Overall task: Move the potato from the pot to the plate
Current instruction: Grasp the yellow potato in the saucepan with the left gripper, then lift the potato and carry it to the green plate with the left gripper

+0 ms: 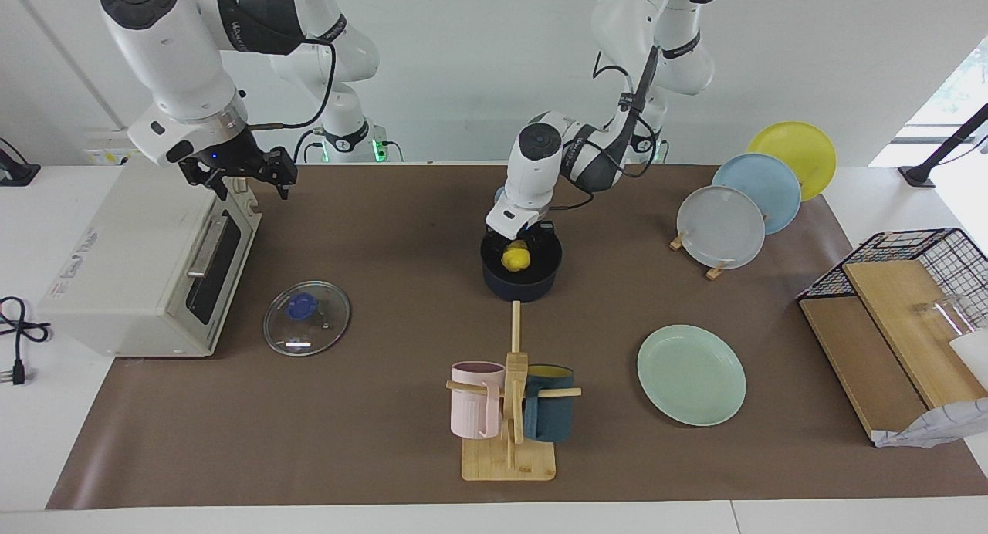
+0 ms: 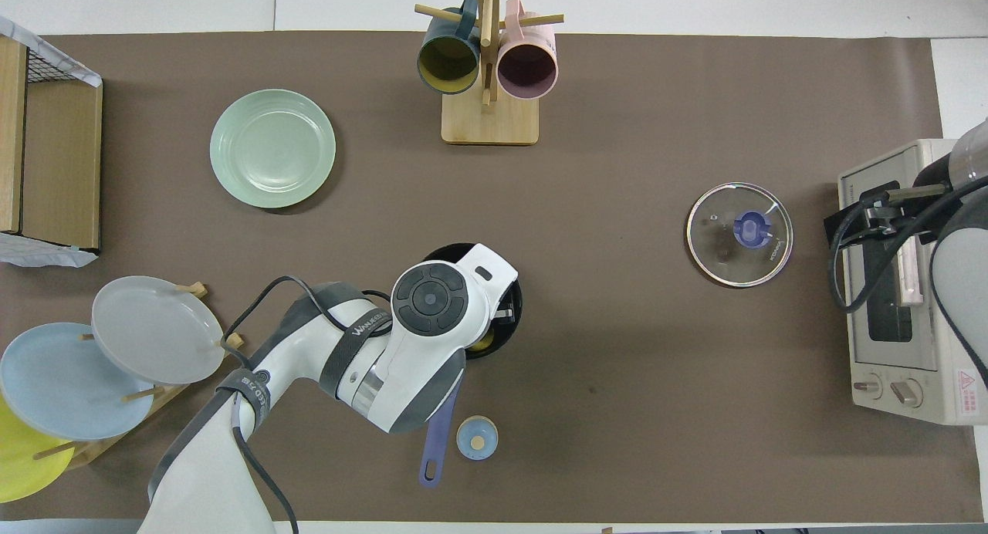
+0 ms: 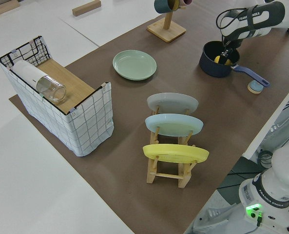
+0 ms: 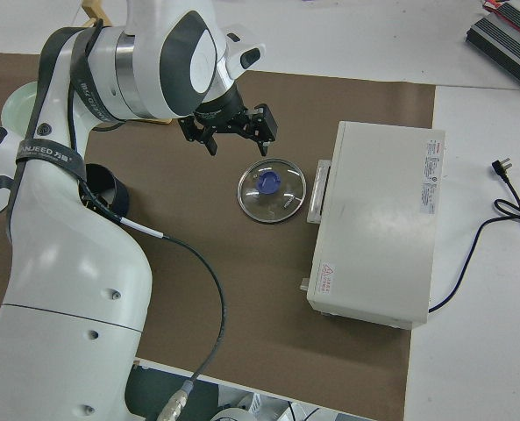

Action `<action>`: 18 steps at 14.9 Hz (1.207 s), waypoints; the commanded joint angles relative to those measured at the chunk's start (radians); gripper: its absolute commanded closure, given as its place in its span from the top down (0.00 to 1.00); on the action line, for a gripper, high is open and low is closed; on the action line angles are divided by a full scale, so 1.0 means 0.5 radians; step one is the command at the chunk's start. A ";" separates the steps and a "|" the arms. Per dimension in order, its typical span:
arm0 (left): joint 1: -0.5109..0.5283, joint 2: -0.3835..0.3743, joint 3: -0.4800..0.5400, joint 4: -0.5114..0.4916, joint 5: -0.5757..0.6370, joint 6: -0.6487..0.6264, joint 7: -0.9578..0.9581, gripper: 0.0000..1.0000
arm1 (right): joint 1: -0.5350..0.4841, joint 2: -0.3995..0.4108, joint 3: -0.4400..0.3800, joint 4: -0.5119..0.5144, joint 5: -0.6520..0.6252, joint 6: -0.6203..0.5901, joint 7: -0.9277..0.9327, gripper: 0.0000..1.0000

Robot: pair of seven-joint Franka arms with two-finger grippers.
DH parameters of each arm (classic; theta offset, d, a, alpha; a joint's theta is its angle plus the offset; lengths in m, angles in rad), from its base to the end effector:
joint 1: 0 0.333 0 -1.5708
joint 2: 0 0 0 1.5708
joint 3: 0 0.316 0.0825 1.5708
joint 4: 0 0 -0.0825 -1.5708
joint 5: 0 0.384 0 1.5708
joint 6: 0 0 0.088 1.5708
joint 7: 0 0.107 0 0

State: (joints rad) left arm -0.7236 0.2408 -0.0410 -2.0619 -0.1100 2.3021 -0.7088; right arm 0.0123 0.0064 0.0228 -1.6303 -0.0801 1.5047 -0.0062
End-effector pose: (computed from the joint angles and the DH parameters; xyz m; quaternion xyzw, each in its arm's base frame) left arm 0.4205 -0.4057 0.3181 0.9989 0.0094 -0.0310 0.0337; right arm 0.5463 0.0101 0.5882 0.9968 0.0206 -0.0653 0.0409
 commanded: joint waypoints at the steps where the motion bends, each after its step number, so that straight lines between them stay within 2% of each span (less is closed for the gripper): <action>1: -0.019 -0.030 0.039 0.043 -0.038 -0.078 0.006 0.00 | -0.061 -0.053 0.010 -0.062 0.031 0.006 0.009 1.00; 7: 0.085 -0.113 0.054 0.371 -0.099 -0.526 -0.009 0.00 | -0.074 -0.050 0.062 -0.053 0.028 0.031 0.018 1.00; 11: 0.314 -0.089 0.054 0.742 -0.096 -0.870 0.092 0.00 | -0.092 -0.044 0.040 -0.047 0.031 0.031 0.009 1.00; 14: 0.569 -0.006 0.054 0.951 -0.071 -1.033 0.474 0.00 | -0.101 -0.025 0.046 -0.034 0.031 0.034 0.009 1.00; 18: 0.943 0.058 0.054 0.970 -0.026 -0.957 1.061 0.00 | -0.077 0.024 0.025 -0.007 0.031 0.034 0.009 1.00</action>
State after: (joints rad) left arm -0.3255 0.2240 -0.0018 -1.6150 -0.1356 1.8253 -0.2909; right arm -0.0221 0.0112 0.0379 -1.6318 -0.0801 1.5075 -0.0062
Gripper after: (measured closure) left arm 0.339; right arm 0.000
